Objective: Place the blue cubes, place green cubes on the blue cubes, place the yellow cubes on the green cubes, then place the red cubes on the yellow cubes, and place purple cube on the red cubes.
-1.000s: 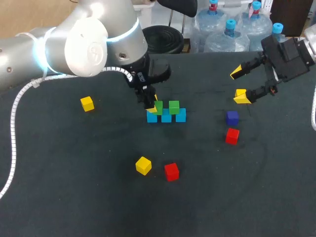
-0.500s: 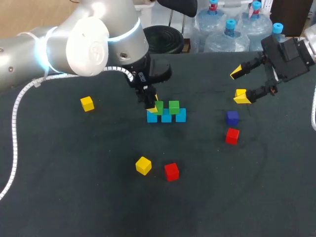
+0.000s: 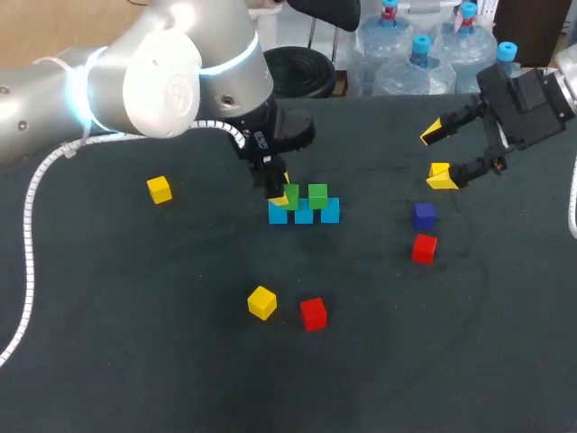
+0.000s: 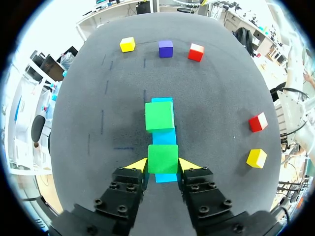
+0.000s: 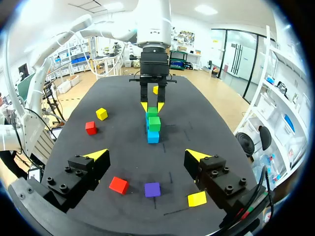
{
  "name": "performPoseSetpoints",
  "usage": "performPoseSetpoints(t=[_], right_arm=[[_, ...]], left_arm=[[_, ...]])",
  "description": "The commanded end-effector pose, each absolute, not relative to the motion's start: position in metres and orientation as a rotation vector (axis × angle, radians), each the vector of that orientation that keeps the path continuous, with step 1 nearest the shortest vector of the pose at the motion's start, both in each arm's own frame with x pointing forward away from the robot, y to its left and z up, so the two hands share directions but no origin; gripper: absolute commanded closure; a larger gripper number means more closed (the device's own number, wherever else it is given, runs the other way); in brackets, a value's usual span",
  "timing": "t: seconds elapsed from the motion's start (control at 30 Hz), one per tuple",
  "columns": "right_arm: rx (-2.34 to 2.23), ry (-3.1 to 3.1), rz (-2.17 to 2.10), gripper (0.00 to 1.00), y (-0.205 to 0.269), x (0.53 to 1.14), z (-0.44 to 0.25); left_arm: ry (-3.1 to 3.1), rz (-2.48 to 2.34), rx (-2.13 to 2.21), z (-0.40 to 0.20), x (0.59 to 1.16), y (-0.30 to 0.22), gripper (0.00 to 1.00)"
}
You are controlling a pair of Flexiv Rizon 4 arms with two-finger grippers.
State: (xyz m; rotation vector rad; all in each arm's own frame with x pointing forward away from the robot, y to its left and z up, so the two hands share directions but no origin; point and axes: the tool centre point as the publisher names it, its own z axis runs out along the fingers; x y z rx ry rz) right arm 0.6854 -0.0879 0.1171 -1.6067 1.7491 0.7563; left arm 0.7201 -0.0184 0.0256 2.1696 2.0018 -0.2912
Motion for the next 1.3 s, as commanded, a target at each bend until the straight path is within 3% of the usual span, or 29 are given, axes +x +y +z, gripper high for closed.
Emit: performPoseSetpoints(t=[0.03, 0.07, 0.1, 0.13, 0.17, 0.47, 0.57, 0.67, 0.8, 1.3], right_arm=[[-1.606, 1.747, 0.757, 0.00, -0.0877, 0.6857, 0.1165], [-1.606, 1.747, 0.757, 0.00, -0.0877, 0.6857, 0.1165], [-1.606, 1.747, 0.757, 0.00, -0.0877, 0.6857, 0.1165], [-1.606, 1.747, 0.757, 0.00, -0.0877, 0.6857, 0.1165], [-1.606, 1.747, 0.757, 0.00, -0.0877, 0.6857, 0.1165], [-1.606, 1.747, 0.757, 0.00, -0.0877, 0.6857, 0.1165], [-1.606, 1.747, 0.757, 0.00, -0.0877, 0.6857, 0.1165], [-1.606, 1.747, 0.757, 0.00, -0.0877, 0.6857, 0.1165], [-1.606, 1.747, 0.757, 0.00, -0.0877, 0.6857, 0.1165], [-1.606, 1.747, 0.757, 0.00, -0.0877, 0.6857, 0.1165]], left_arm=[[2.008, -0.290, 2.173, 0.0264, 0.7218, -0.0192, 0.57], [2.009, -0.289, 2.173, 0.0264, 0.7217, -0.0191, 0.53], [2.010, -0.289, 2.174, 0.0264, 0.7216, -0.0187, 0.39], [2.012, -0.289, 2.174, 0.0263, 0.7215, -0.0184, 0.10], [2.014, -0.288, 2.175, 0.0262, 0.7214, -0.0179, 0.00], [2.018, -0.290, 2.173, 0.0263, 0.7213, -0.0163, 0.00], [2.015, -0.291, 2.172, 0.0262, 0.7213, -0.0170, 0.11], [2.013, -0.291, 2.173, 0.0262, 0.7208, -0.0182, 0.33], [2.010, -0.290, 2.176, 0.0260, 0.7207, -0.0198, 0.50], [2.015, -0.282, 2.174, 0.0261, 0.7201, -0.0205, 0.55]])
